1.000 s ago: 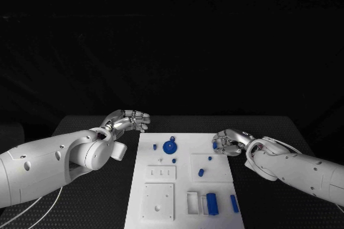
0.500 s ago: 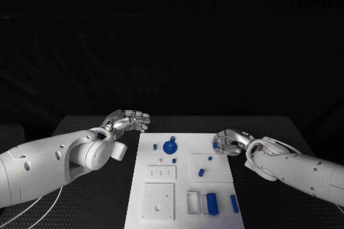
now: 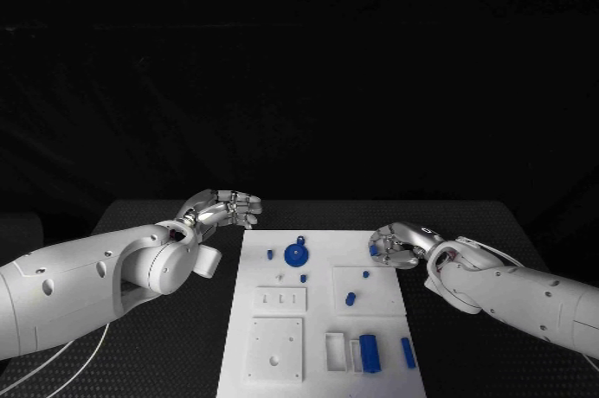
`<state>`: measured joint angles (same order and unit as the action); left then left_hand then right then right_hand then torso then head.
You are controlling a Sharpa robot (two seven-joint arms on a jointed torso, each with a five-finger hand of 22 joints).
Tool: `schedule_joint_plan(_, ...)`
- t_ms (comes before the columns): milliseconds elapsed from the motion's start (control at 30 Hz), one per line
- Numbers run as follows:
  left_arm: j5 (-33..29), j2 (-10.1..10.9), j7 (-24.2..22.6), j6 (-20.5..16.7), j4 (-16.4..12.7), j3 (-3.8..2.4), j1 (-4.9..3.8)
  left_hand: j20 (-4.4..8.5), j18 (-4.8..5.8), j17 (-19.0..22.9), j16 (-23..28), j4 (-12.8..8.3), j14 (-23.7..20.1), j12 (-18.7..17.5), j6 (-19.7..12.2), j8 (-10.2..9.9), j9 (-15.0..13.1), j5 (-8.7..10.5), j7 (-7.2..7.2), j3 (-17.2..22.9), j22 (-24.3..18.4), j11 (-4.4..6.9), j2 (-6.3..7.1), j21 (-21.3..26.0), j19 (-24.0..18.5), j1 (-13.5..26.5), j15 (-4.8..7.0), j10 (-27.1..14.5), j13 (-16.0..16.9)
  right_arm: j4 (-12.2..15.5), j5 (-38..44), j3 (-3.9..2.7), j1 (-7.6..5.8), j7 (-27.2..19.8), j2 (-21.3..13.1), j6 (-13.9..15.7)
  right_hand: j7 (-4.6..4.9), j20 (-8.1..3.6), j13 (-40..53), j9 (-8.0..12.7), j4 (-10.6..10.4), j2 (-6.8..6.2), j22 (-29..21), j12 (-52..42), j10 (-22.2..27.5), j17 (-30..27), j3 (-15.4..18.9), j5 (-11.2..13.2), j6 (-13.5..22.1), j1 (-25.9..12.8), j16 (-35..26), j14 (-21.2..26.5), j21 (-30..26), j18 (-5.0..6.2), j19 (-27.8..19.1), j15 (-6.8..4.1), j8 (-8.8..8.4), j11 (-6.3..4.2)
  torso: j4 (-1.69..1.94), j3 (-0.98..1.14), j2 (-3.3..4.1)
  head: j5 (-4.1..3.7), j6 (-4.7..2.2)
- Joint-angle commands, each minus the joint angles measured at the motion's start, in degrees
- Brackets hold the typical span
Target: Assemble the parts on the task board
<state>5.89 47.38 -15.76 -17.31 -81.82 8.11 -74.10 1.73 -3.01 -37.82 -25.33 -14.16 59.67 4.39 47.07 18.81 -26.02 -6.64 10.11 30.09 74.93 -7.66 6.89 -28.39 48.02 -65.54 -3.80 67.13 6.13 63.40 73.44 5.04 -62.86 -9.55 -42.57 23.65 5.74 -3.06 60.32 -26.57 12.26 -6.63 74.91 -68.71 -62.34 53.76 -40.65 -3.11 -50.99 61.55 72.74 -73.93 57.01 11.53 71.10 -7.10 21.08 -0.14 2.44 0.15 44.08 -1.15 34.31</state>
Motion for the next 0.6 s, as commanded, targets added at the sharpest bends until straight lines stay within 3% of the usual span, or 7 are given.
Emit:
schedule_joint_plan(33, 0.53, -0.09, -0.39, 1.41, -0.15, -0.04, -0.03, 0.0, -1.04, -0.11, 0.37, 0.1, 0.04, -0.09, 0.14, -0.17, -0.1, 0.09, 0.09, 0.24, 1.05, 0.08, -0.02, -0.31, -0.27, 0.6, -0.19, 0.06, 0.07, 0.64, 0.04, 0.0, 0.04, 0.58, -0.15, 1.17, -0.88, -0.08, -0.06, -0.09, 0.22, 0.47, 1.01, -0.27, 0.9, 0.07, -0.28, 0.31, -8.94, 0.04, -0.18, -0.14, 0.2, 3.47, 0.1, -0.43, 0.28, -1.31, -0.03, 0.02, -0.01, 0.04, -0.02)
schedule_joint_plan(300, 1.65, -0.13, 0.44, 2.43, -0.26, -0.04, -0.03, 0.0, -1.02, -0.45, 0.63, 0.64, 0.13, 0.58, 1.06, 0.26, -0.36, 0.13, -0.31, 0.04, 1.05, 0.63, -0.32, -0.43, -0.39, 1.37, -0.19, 1.69, 0.5, 3.27, 0.31, -0.12, -0.06, 3.26, -1.24, 3.0, -1.0, -0.1, -0.06, -0.18, 0.36, 0.34, 0.98, -0.27, 0.8, 0.08, -0.5, 0.31, -9.2, -0.07, -0.19, -0.23, 0.25, 3.47, 0.22, -0.54, 0.42, -1.43, -0.15, -0.01, -0.09, 0.08, -0.17)
schedule_joint_plan(433, 4.11, -0.36, 1.97, 3.77, -0.27, -0.05, -0.04, 0.16, -1.05, -0.98, 0.46, 1.5, 0.83, 1.68, 2.29, 0.75, -0.59, 0.38, -0.92, -0.35, 1.06, 1.79, -0.52, -0.65, -0.33, 2.57, 0.08, 4.18, 1.25, 5.09, 2.28, -0.3, -0.99, 5.89, -1.42, 3.12, -1.12, -0.11, -0.06, -0.3, 0.44, 0.18, 0.95, -0.3, 0.64, 0.1, -0.62, 0.31, -9.52, -0.26, -0.17, -0.34, 0.32, 3.47, 0.37, -0.64, 0.6, -1.54, -0.13, -0.05, -0.09, 0.03, -0.42)
schedule_joint_plan(600, 7.29, -0.68, 5.8, 6.47, -0.8, -0.08, -0.07, 1.22, -0.99, -2.63, -1.62, 3.7, 3.45, 3.46, 4.24, 1.21, -0.73, 1.35, -1.79, -1.42, 1.05, 3.8, -0.52, -1.42, 0.74, 5.77, 1.56, 8.2, 2.97, 8.38, 5.77, -0.42, -2.87, 10.07, -1.63, 1.14, -1.25, -0.13, -0.06, -0.43, 0.59, -0.12, 0.89, -0.32, 0.42, 0.13, -0.95, 0.31, -9.77, -0.36, -0.14, -0.5, 0.38, 3.47, 0.6, -0.76, 0.75, -1.67, -0.17, -0.01, -0.14, -0.01, -0.72)
